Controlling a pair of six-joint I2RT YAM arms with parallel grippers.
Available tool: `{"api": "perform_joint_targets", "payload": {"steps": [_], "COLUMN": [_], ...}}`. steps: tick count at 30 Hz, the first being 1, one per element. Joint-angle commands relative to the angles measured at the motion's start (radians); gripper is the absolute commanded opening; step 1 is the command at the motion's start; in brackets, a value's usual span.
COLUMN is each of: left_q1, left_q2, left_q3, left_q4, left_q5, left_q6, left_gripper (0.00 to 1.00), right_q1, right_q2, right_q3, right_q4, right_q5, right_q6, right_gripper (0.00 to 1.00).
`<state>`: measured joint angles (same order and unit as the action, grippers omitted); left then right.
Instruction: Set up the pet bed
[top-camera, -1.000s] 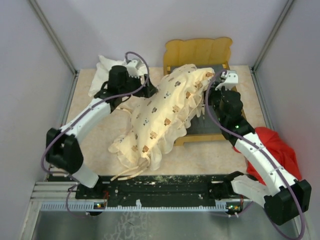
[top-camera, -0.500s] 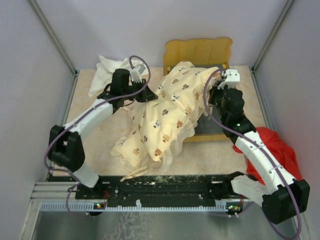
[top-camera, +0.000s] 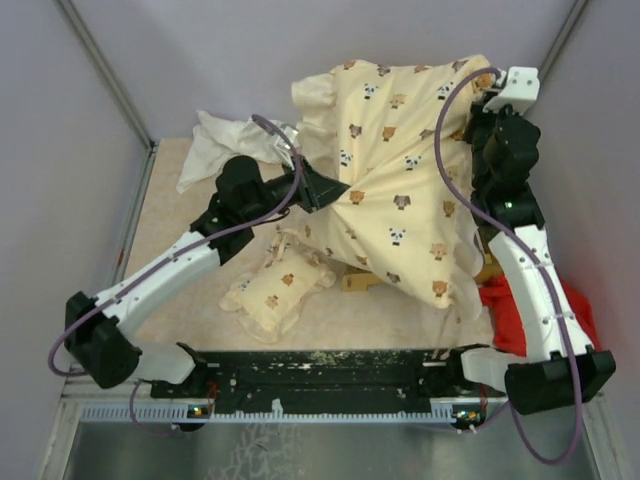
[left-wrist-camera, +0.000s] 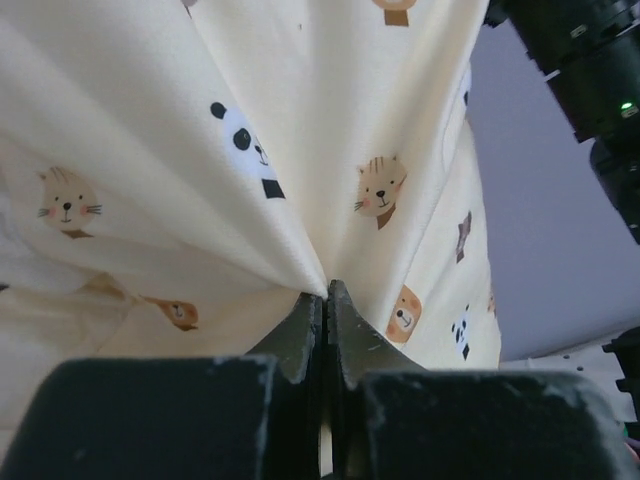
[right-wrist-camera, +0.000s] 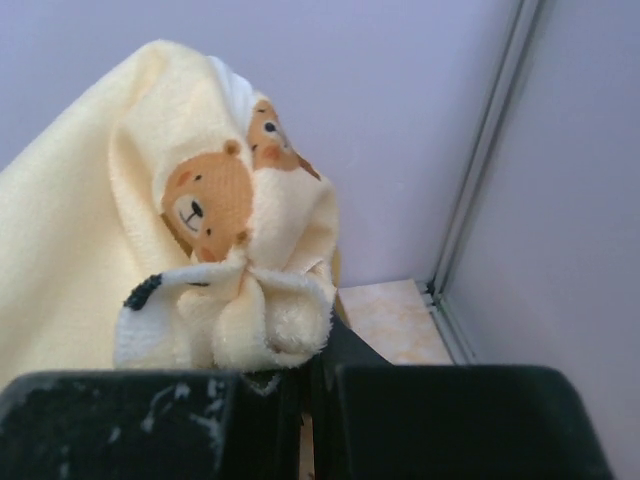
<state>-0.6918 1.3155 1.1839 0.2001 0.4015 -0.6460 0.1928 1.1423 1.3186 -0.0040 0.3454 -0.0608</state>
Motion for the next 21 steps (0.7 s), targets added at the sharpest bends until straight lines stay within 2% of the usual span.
{"api": "perform_joint_targets", "payload": {"steps": [1,5,10,15,18,19,21], "left_q1": [-0.033,-0.082,-0.097,-0.094,-0.078,-0.071,-0.049], "left_q2": [0.133,0.266,0.433,0.521,0.532,0.526,0.503], "left_q3": [0.055,0.105,0.19,0.27,0.323,0.335,0.338], "left_q4": [0.134,0.194,0.245,0.166,0.048,-0.003,-0.069], "left_q5": [-0.023,-0.058,-0.016,-0.09,-0.145,-0.17,-0.224], "left_q6": [-0.08,-0.086,-0.138,-0.029,0.101,0.137,0.183], "left_gripper": [0.0,0.0,0.0,0.01,0.29,0.39,0.52], "right_q1": [-0.084,-0.157,-0.228,-0.283,-0.289,-0.289,-0.287], "right_q2": [0.117,0.228,0.414,0.665,0.778,0.813,0.855], "right_q3": [0.121,0.16,0.233,0.345,0.434,0.5,0.604], "right_q4": [0.087,0.153,0.211,0.193,0.128,0.079,-0.047], "right_q5": [0.011,-0.044,-0.091,-0.15,-0.157,-0.14,-0.082], "right_q6": [-0.094,-0.123,-0.164,-0.131,-0.138,-0.13,-0.052], "right_gripper": [0.0,0.0,0.0,0.0,0.0,0.05,0.28]}}
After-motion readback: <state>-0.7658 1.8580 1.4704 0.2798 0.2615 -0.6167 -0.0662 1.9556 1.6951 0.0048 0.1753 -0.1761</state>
